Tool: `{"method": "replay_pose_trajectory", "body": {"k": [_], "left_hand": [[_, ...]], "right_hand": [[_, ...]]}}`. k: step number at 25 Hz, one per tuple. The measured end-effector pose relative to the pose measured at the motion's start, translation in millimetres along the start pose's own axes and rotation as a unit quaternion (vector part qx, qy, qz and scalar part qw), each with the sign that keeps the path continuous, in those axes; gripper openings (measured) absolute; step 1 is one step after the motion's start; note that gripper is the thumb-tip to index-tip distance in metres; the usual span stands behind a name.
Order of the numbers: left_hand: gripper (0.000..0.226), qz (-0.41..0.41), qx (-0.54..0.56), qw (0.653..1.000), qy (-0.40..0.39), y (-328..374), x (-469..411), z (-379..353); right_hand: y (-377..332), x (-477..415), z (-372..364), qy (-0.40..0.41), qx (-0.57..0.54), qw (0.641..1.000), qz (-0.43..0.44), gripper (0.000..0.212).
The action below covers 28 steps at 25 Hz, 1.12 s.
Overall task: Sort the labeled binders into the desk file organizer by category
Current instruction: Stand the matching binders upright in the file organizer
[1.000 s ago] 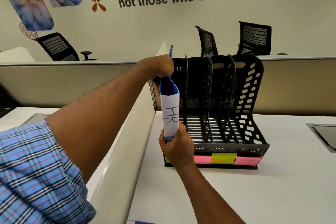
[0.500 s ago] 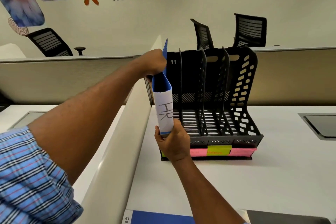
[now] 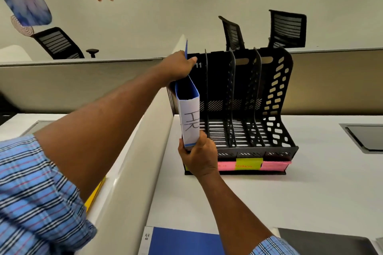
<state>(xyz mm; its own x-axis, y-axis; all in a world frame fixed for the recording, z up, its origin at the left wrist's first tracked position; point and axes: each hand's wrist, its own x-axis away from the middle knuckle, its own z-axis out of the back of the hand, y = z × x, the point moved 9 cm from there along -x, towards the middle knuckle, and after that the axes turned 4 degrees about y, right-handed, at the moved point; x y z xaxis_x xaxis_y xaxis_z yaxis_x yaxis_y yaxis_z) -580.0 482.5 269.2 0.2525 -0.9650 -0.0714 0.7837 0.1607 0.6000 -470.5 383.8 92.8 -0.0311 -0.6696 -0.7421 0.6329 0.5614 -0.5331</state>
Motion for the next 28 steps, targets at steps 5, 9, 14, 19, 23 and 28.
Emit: {"method": "replay_pose_trajectory", "body": {"k": [5,9,14,19,23,28], "left_hand": [[0.015,0.013,-0.017,1.000,-0.003,9.5,-1.8,5.9],[0.014,0.014,0.018,0.995,-0.101,31.7,0.8,-9.8],[0.037,0.086,0.186,0.943,-0.262,7.0,9.9,-23.4],[0.034,0.069,0.177,0.966,-0.177,-6.2,-5.0,-8.1],[0.025,0.081,0.152,0.983,-0.063,-26.8,1.4,13.9],[0.057,0.101,0.233,0.967,-0.023,-44.2,22.1,20.3]], "right_hand": [[1.8,-3.8,-6.4,-0.012,-0.041,0.999,0.003,0.063],[7.0,-4.8,-0.2,0.033,-0.032,0.999,-0.011,0.055],[6.4,-0.9,-1.6,0.053,-0.011,0.998,-0.036,0.054],[6.9,-1.8,-1.1,0.031,0.015,0.998,-0.059,0.055],[2.4,-1.1,-1.7,-0.006,0.021,0.997,-0.072,0.053],[0.1,3.4,-1.8,-0.066,0.000,0.991,-0.116,0.052]]}}
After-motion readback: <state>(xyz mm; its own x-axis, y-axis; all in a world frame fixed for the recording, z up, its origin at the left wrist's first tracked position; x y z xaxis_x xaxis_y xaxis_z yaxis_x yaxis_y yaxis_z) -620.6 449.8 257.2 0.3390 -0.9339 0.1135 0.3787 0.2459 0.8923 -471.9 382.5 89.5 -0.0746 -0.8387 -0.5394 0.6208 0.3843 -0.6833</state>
